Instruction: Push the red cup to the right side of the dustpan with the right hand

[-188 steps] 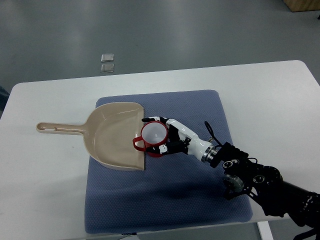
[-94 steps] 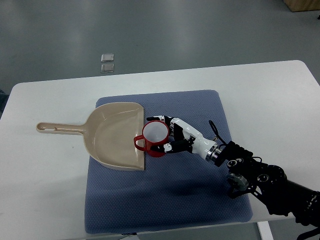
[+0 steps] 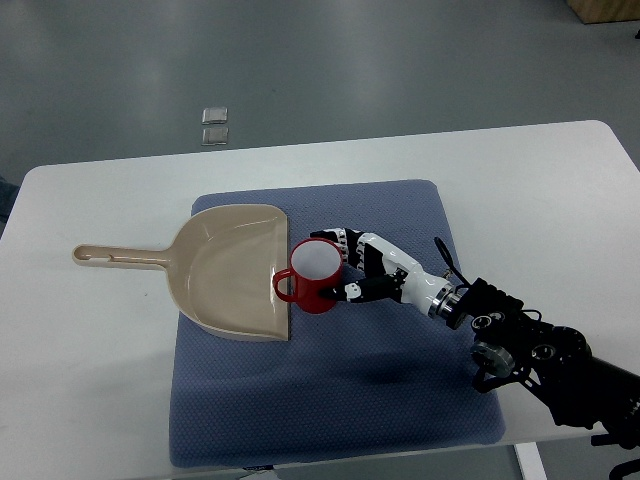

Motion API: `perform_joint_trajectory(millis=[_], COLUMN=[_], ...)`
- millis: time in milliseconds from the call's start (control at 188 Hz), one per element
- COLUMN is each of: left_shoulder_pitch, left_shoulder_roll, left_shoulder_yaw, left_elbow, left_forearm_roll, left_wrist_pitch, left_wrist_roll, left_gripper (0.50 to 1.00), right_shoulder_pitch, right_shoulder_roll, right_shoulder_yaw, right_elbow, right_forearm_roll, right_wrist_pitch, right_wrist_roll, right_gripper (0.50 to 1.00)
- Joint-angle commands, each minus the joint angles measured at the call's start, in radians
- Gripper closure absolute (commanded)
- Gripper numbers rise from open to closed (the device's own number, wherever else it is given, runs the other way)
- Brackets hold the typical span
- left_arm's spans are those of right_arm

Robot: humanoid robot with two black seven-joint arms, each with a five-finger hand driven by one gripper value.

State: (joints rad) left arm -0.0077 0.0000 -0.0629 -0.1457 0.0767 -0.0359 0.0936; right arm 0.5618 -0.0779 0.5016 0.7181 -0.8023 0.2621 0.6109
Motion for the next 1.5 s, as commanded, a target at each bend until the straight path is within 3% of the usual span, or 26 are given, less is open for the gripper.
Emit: perform_joint_trajectory(millis=[0,357,543,777,868,1230,1336,1496], left_shoulder_pitch=[0.0,0.0,0.0,0.0,0.0,0.0,0.0,0.0], left_shoulder_roll=[0.0,0.0,0.0,0.0,0.0,0.0,0.0,0.0], left_shoulder_yaw=[0.0,0.0,0.0,0.0,0.0,0.0,0.0,0.0], left_elbow=[0.0,0.0,0.0,0.0,0.0,0.0,0.0,0.0], left_forearm_roll=[0.0,0.0,0.0,0.0,0.0,0.0,0.0,0.0], left_wrist_pitch=[0.001,0.001,0.001,-0.001,0.001,0.001,-0.001,0.001], left_wrist_roll=[0.0,0.0,0.0,0.0,0.0,0.0,0.0,0.0], left_gripper=[0.5,0.5,0.5,0.5,0.5,0.5,0.5,0.5], right_shoulder_pitch=[-0.002,0.006,0.007,0.01,0.01,0.05,0.059,0.059], right_shoulder_roll=[-0.014,-0.123,-0.155,-0.148,-0.14,-0.106,-0.097,-0.095], right_shoulder_yaw=[0.0,0.02,0.101,0.233,0.285,0.304,0.304,0.304], right_elbow=[0.009,0.081,0.063,0.012,-0.009,-0.011,-0.008,0.003], right_forearm_roll=[0.002,0.023,0.025,0.025,0.037,0.262,0.31,0.322], right_wrist_pitch=[0.0,0.002,0.042,0.026,-0.011,-0.187,-0.238,-0.231], right_wrist_roll=[0.0,0.0,0.0,0.0,-0.028,-0.252,-0.269,-0.26], right_gripper=[0.572,0.572,0.572,0.572,0.574,0.574,0.572,0.568])
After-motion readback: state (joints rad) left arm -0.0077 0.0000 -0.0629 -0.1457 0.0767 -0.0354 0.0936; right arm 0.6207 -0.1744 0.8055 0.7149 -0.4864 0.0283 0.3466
